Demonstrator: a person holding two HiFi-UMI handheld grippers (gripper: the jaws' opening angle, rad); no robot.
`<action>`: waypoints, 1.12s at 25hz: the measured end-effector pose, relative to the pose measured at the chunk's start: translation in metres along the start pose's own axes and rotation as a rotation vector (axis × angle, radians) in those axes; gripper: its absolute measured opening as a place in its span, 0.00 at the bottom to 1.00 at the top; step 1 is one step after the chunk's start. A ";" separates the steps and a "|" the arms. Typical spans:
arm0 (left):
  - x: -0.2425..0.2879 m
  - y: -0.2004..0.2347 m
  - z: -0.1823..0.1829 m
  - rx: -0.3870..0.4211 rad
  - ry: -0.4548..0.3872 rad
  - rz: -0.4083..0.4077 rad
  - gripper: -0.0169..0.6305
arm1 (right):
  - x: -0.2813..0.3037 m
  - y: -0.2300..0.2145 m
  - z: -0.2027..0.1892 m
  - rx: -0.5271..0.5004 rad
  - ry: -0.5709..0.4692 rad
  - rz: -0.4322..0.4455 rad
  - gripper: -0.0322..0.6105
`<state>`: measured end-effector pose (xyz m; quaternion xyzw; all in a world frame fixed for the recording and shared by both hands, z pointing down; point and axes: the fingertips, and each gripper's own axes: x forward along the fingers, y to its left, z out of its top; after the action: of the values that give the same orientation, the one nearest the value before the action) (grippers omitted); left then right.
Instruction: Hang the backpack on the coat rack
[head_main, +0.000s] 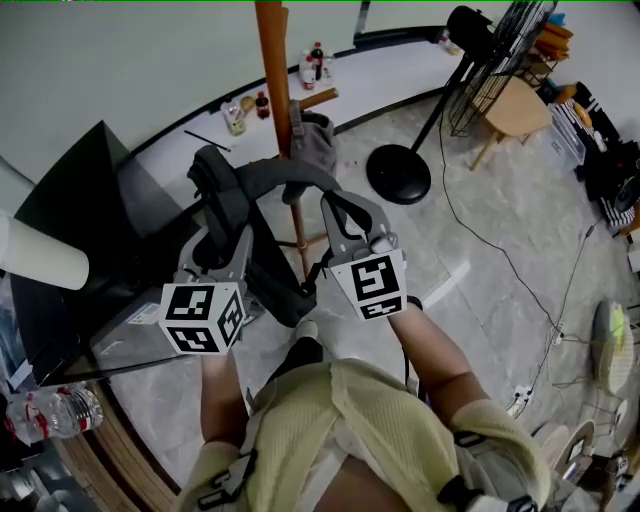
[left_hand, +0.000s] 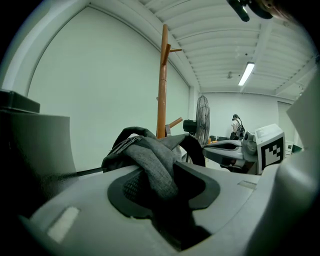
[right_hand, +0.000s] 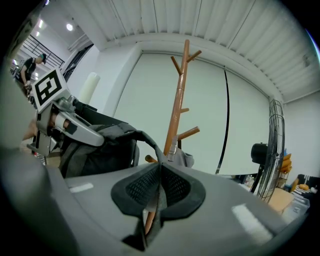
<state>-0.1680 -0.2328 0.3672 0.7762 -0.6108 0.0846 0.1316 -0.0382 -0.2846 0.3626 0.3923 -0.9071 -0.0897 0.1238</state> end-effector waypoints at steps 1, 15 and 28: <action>0.003 0.003 0.000 -0.002 0.002 0.002 0.26 | 0.004 -0.001 0.001 -0.001 0.001 -0.001 0.08; 0.054 0.034 -0.014 -0.037 0.044 -0.017 0.26 | 0.049 -0.012 -0.005 0.002 0.033 -0.029 0.08; 0.086 0.048 -0.049 -0.060 0.093 -0.015 0.26 | 0.067 0.000 -0.015 -0.042 0.054 -0.029 0.08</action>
<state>-0.1926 -0.3080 0.4440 0.7716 -0.6005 0.1014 0.1836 -0.0779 -0.3344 0.3875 0.4048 -0.8956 -0.0999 0.1549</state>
